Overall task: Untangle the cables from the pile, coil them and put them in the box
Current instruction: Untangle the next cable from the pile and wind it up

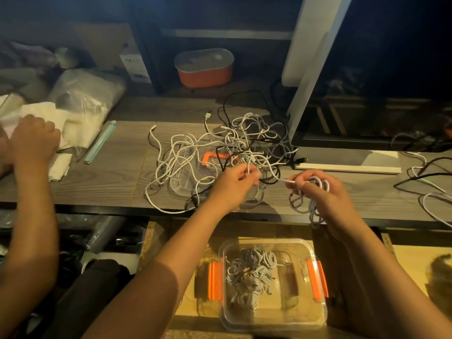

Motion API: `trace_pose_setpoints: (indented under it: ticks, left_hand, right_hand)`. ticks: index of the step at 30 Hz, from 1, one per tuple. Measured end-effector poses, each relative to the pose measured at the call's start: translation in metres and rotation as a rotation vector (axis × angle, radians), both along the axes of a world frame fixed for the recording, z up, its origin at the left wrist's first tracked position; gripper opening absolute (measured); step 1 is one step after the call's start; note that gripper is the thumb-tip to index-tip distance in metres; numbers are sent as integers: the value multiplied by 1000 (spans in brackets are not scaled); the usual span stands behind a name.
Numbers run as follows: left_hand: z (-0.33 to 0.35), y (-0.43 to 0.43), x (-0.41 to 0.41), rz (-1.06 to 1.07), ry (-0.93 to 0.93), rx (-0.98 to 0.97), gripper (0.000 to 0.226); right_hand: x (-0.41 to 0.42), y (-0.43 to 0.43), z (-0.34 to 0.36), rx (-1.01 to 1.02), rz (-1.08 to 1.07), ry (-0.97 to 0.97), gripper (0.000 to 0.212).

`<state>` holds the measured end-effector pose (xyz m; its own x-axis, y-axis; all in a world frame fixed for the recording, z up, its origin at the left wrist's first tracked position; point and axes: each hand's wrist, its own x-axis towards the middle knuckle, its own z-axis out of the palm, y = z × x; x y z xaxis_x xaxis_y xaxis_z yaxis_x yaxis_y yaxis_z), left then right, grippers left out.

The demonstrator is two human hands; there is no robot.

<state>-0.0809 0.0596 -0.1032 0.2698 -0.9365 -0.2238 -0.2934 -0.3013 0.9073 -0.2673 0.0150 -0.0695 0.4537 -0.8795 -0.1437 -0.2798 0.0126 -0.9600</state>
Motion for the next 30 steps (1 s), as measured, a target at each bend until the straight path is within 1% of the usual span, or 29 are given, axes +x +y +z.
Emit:
trace_pose_setpoints:
  ticks: [2, 4, 5, 6, 7, 8, 9, 10, 11, 12, 13, 14, 16, 17, 18, 20, 22, 24, 27, 29, 30]
  left_hand:
    - [6, 3, 1, 31, 19, -48, 21]
    - [10, 6, -3, 1, -82, -96, 24]
    - [11, 7, -7, -36, -165, -119, 24]
    - [10, 8, -12, -73, -259, -142, 23]
    - [10, 9, -18, -101, -352, -174, 23]
    - [10, 10, -26, -101, -413, -212, 26]
    - [11, 11, -32, -86, -435, -240, 27]
    - [11, 11, -37, -70, -439, -251, 27]
    - [11, 11, -41, -54, -446, -249, 26]
    - [11, 12, -44, -39, -458, -245, 26]
    - [11, 12, -46, -29, -461, -238, 27]
    - [12, 13, -48, -32, -449, -232, 28]
    - [15, 15, -50, -61, -390, -223, 28]
    - [16, 17, -51, -83, -352, -223, 27]
    - [18, 19, -52, -96, -309, -213, 27]
    - [22, 23, -51, -106, -220, -166, 26]
    - [28, 27, -50, -108, -196, -107, 26]
    - [33, 30, -49, -96, -201, -74, 27]
    - [39, 29, -48, -35, -193, -93, 30]
    - [39, 28, -44, -17, -188, -101, 35]
    - [40, 27, -40, -33, -177, -79, 38]
  right_hand:
    - [-9, -8, -3, -147, 115, 187, 10]
    - [-18, -18, -7, -366, 161, 485, 5]
    - [-21, -25, -9, -490, 128, 663, 12]
    - [-22, -29, -11, -589, 77, 848, 28]
    - [-24, -32, -11, -634, 45, 1028, 48]
    - [-24, -32, -11, -632, 55, 1181, 68]
    - [-23, -31, -10, -612, 100, 1278, 86]
    - [-21, -28, -12, -598, 155, 1320, 98]
    - [-20, -24, -14, -586, 204, 1324, 106]
    - [-17, -18, -18, -578, 238, 1302, 108]
    - [-15, -11, -22, -566, 243, 1239, 103]
    - [-12, -4, -27, -541, 211, 1126, 89]
    - [-8, 6, -36, -474, 102, 811, 50]
    - [-7, 10, -39, -441, 66, 665, 36]
    - [-7, 12, -41, -409, 52, 537, 26]
    - [-6, 16, -39, -327, 45, 311, 18]
    - [-3, 22, -31, -223, 59, 151, 18]
    - [0, 27, -27, -132, 114, 52, 17]
    - [3, 34, -26, -30, 186, -20, 15]
    - [6, 37, -27, -30, 208, -17, 6]
    - [7, 38, -28, -56, 214, 8, 6]
